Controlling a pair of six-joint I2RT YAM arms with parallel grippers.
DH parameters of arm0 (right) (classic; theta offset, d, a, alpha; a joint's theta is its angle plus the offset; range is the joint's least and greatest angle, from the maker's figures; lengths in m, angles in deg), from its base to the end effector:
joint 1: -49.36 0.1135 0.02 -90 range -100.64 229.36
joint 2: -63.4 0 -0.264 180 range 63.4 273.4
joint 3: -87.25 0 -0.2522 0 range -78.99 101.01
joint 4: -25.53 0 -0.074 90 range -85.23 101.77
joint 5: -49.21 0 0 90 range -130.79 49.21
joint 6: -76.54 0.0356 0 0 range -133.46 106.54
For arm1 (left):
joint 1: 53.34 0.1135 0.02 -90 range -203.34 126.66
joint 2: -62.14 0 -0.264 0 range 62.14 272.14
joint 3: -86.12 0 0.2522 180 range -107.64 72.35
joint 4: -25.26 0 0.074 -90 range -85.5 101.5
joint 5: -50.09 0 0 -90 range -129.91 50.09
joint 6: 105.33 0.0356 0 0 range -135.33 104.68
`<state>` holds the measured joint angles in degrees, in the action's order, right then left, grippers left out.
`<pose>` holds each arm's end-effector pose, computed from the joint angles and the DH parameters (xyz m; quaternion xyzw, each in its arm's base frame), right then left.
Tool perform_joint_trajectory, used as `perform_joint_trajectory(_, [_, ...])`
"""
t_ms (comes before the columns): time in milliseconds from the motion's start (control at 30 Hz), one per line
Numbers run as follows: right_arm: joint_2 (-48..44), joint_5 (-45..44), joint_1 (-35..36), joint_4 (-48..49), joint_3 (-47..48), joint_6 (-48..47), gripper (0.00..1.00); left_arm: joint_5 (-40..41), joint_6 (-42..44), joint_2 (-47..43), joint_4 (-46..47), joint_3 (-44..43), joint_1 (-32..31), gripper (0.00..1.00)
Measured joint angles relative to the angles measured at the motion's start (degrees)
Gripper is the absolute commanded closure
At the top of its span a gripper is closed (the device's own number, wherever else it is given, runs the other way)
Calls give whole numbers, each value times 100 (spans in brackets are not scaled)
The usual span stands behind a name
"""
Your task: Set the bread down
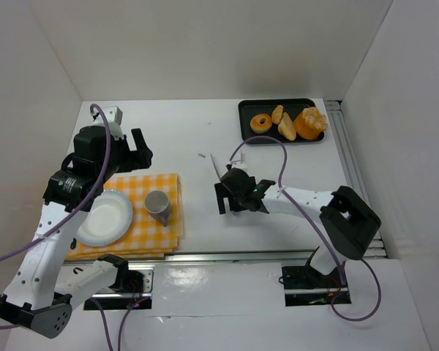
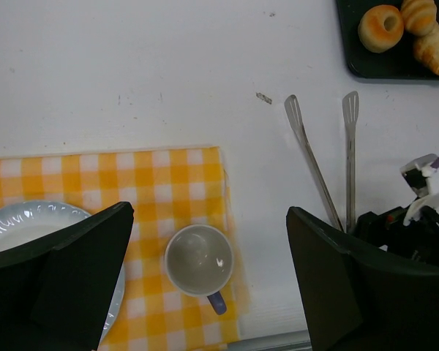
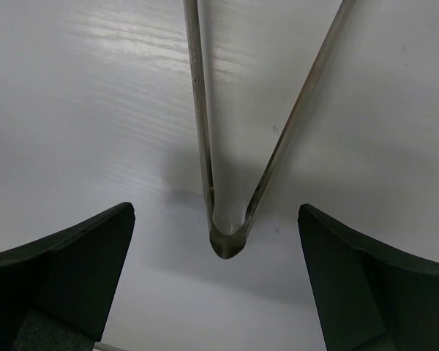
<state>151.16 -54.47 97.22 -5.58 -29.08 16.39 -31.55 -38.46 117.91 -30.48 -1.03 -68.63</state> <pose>0.2088 0.2182 0.1852 -0.1131 0.9413 0.0978 0.3025 0.1811 -0.0441 0.4180 -0.0967 0.8335 -0.1200 0.5306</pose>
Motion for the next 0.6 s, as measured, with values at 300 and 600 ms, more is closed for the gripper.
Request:
perform_joint_trajectory(300, [960,-356,-11,92,372,-42,0,-17,4,0,0,0,0,1])
perform_joint_trajectory(600, [1587,-695,-374,914,839,-234,10,-17,24,-4,0,0,0,1])
